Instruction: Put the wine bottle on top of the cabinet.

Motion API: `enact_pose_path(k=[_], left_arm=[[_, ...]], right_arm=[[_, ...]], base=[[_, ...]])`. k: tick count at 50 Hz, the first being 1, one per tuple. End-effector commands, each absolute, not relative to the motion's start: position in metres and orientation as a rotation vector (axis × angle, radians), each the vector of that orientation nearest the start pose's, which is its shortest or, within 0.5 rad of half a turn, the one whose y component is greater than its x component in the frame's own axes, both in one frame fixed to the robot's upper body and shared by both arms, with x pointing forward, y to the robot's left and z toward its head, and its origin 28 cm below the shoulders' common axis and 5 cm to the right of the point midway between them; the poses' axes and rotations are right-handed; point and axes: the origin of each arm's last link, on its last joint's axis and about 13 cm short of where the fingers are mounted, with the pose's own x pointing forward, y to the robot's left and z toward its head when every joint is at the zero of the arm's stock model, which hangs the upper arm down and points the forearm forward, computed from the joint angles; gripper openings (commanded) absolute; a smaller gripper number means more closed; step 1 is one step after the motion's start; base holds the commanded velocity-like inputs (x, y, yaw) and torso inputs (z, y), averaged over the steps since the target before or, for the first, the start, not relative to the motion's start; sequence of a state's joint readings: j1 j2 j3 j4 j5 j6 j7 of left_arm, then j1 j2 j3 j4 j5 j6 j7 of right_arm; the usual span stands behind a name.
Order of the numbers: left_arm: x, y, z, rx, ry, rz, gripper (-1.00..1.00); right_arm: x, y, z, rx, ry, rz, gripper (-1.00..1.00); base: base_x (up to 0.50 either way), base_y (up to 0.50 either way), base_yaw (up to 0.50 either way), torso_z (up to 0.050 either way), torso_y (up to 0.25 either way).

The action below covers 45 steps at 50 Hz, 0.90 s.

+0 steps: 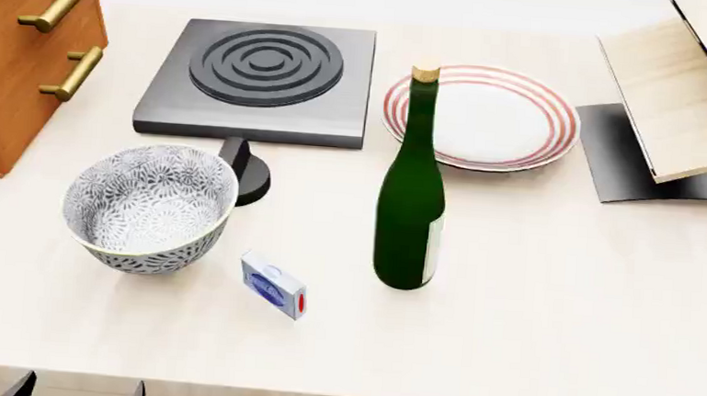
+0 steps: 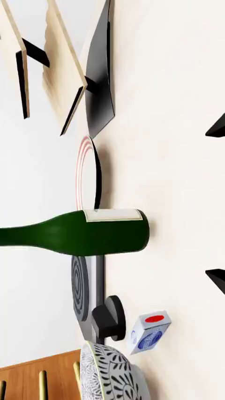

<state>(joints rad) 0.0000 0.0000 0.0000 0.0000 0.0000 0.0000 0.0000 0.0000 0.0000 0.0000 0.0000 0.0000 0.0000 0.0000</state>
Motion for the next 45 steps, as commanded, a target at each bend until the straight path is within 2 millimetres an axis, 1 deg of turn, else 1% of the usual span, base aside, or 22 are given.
enact_pose_path(k=[1, 3, 6, 19, 21, 23, 27, 30, 33, 34, 35, 36, 37, 38, 39, 41, 42, 43, 45], left_arm=[[0.211, 0.206, 0.014, 0.000, 0.000, 0.000, 1.00], [0.211, 0.205, 0.013, 0.000, 0.002, 0.001, 1.00], [0.213, 0.205, 0.012, 0.002, 0.008, -0.001, 1.00], [0.212, 0.205, 0.012, 0.003, 0.007, -0.003, 1.00], [0.212, 0.204, 0.012, 0.028, 0.017, 0.003, 1.00], [0.211, 0.203, 0.013, 0.012, 0.000, -0.012, 1.00], [0.211, 0.205, 0.015, 0.006, -0.014, 0.000, 1.00], [0.209, 0.206, 0.019, 0.033, -0.024, 0.006, 1.00], [0.208, 0.206, 0.032, 0.050, -0.067, 0.016, 1.00], [0.206, 0.204, 0.042, 0.055, -0.092, 0.010, 1.00], [0.205, 0.204, 0.046, 0.059, -0.103, 0.009, 1.00], [0.205, 0.204, 0.046, 0.059, -0.103, 0.009, 1.00], [0.203, 0.202, 0.055, 0.056, -0.127, -0.001, 1.00], [0.204, 0.202, 0.057, 0.049, -0.138, -0.005, 1.00], [0.204, 0.200, 0.067, 0.075, -0.169, -0.015, 1.00], [0.203, 0.199, 0.079, 0.075, -0.200, -0.023, 1.00], [0.202, 0.198, 0.089, 0.094, -0.231, -0.018, 1.00], [0.200, 0.197, 0.098, 0.078, -0.253, -0.024, 1.00], [0.197, 0.196, 0.108, 0.081, -0.278, -0.028, 1.00]], right_arm=[[0.210, -0.096, 0.014, 0.000, 0.000, 0.000, 1.00], [0.212, -0.096, 0.012, -0.002, 0.002, 0.001, 1.00], [0.214, -0.096, 0.012, -0.001, 0.003, 0.004, 1.00], [0.213, -0.096, 0.013, -0.005, 0.000, 0.008, 1.00], [0.212, -0.096, 0.013, -0.024, -0.002, 0.004, 1.00], [0.211, -0.095, 0.013, -0.029, -0.002, 0.011, 1.00], [0.211, -0.093, 0.018, -0.027, -0.013, 0.015, 1.00], [0.211, -0.094, 0.026, -0.022, -0.033, 0.014, 1.00], [0.209, -0.091, 0.038, -0.006, -0.062, 0.016, 1.00], [0.208, -0.089, 0.044, -0.006, -0.084, 0.020, 1.00], [0.207, -0.089, 0.049, -0.011, -0.108, 0.012, 1.00], [0.206, -0.089, 0.054, -0.016, -0.124, 0.014, 1.00], [0.207, -0.088, 0.057, -0.011, -0.133, 0.016, 1.00], [0.206, -0.088, 0.063, 0.000, -0.149, 0.016, 1.00], [0.205, -0.088, 0.075, 0.005, -0.182, 0.022, 1.00], [0.203, -0.088, 0.088, 0.023, -0.215, 0.021, 1.00], [0.200, -0.089, 0.100, 0.031, -0.247, 0.022, 1.00], [0.197, -0.089, 0.110, 0.043, -0.270, 0.024, 1.00], [0.194, -0.089, 0.120, 0.046, -0.298, 0.021, 1.00]], base=[[0.00, 0.00, 0.00, 0.000, 0.000], [0.00, 0.00, 0.00, 0.000, 0.000], [0.00, 0.00, 0.00, 0.000, 0.000], [0.00, 0.00, 0.00, 0.000, 0.000], [0.00, 0.00, 0.00, 0.000, 0.000], [0.00, 0.00, 0.00, 0.000, 0.000], [0.00, 0.00, 0.00, 0.000, 0.000], [0.00, 0.00, 0.00, 0.000, 0.000], [0.00, 0.00, 0.00, 0.000, 0.000], [0.00, 0.00, 0.00, 0.000, 0.000], [0.00, 0.00, 0.00, 0.000, 0.000], [0.00, 0.00, 0.00, 0.000, 0.000], [0.00, 0.00, 0.00, 0.000, 0.000], [0.00, 0.00, 0.00, 0.000, 0.000], [0.00, 0.00, 0.00, 0.000, 0.000], [0.00, 0.00, 0.00, 0.000, 0.000], [0.00, 0.00, 0.00, 0.000, 0.000], [0.00, 0.00, 0.00, 0.000, 0.000], [0.00, 0.00, 0.00, 0.000, 0.000]])
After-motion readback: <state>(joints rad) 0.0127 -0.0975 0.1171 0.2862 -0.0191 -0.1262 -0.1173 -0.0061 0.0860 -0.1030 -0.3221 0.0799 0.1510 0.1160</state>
